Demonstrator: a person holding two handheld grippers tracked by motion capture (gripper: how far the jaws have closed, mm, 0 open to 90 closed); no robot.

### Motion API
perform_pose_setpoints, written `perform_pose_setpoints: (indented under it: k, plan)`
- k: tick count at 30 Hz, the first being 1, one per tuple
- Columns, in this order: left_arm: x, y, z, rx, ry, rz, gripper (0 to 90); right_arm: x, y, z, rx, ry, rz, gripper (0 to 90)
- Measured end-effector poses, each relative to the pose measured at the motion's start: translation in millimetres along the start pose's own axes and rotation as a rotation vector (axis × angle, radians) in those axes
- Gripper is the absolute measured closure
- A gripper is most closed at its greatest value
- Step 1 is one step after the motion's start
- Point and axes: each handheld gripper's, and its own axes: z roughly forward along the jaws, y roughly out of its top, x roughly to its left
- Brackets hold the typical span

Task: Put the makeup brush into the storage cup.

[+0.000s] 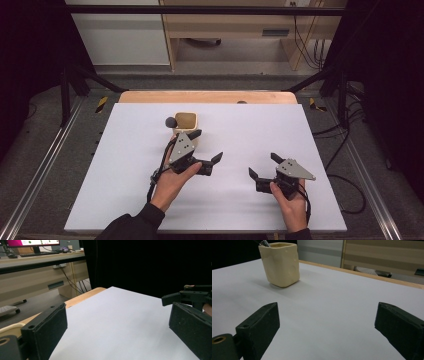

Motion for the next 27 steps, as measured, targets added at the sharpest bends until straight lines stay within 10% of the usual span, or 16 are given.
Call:
perform_pose_setpoints:
  k: [27]
  plan:
    - [-11.7,-20.1,-16.6,0.009,-0.027,-0.011,1.5,-2.2,-0.5,-0.9,-0.002,-0.01,0.008,5.7]
